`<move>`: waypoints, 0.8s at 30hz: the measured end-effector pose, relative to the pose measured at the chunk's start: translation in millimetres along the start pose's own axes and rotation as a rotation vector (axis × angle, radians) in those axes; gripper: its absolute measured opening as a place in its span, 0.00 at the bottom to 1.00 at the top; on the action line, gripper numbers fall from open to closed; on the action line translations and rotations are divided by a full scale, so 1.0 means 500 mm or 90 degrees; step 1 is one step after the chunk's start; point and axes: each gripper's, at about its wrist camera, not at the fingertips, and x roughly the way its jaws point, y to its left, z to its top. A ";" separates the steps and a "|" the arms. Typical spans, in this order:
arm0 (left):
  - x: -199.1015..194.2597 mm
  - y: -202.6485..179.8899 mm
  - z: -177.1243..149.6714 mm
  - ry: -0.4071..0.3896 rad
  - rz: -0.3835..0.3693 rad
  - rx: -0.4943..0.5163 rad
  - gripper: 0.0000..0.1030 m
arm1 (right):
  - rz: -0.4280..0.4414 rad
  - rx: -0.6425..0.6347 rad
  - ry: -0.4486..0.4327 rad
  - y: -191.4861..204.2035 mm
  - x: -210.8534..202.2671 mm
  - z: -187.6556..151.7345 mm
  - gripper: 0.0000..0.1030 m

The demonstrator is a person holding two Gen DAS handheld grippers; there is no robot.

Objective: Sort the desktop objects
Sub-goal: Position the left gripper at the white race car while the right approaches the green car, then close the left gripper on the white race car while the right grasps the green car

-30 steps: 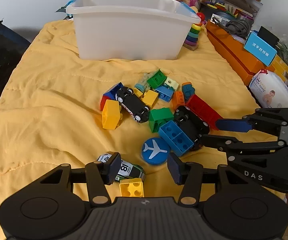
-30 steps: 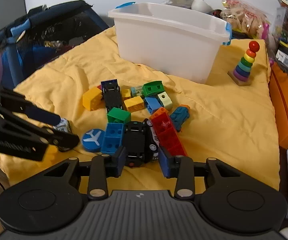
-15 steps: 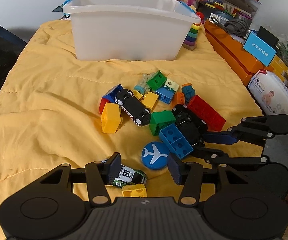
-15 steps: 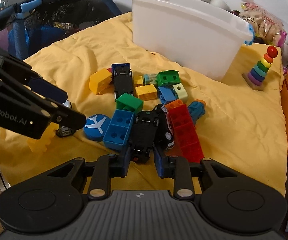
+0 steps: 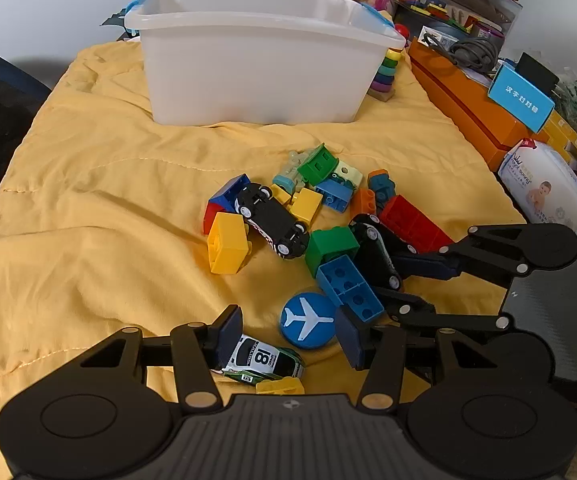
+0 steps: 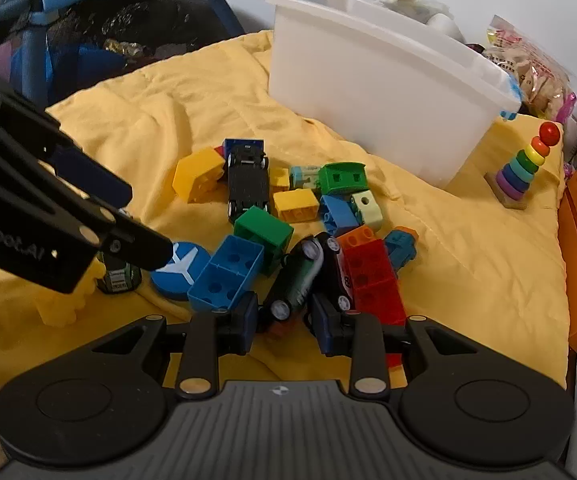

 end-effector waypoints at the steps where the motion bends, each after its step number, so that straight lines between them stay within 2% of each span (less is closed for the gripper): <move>1: 0.002 0.001 0.002 0.000 -0.001 -0.001 0.53 | 0.002 -0.005 0.000 0.001 0.001 0.001 0.30; 5: 0.009 0.002 0.008 -0.001 -0.008 -0.007 0.53 | 0.005 0.009 0.005 -0.006 -0.006 -0.002 0.23; 8: 0.018 0.004 0.021 -0.002 -0.015 -0.021 0.53 | 0.028 0.064 0.013 -0.034 -0.025 -0.013 0.17; 13: 0.058 0.023 0.048 0.007 -0.032 -0.090 0.53 | 0.042 0.110 0.022 -0.058 -0.056 -0.037 0.16; 17: 0.093 0.039 0.069 0.018 -0.054 -0.156 0.53 | 0.045 0.106 0.016 -0.058 -0.077 -0.047 0.16; 19: 0.106 0.036 0.081 0.008 -0.059 -0.163 0.53 | 0.046 0.108 0.020 -0.059 -0.077 -0.051 0.16; 22: 0.132 0.029 0.094 -0.008 -0.041 -0.154 0.55 | 0.046 0.114 0.019 -0.063 -0.075 -0.054 0.16; 24: 0.143 0.028 0.101 -0.021 -0.041 -0.150 0.51 | 0.049 0.118 0.020 -0.066 -0.070 -0.053 0.16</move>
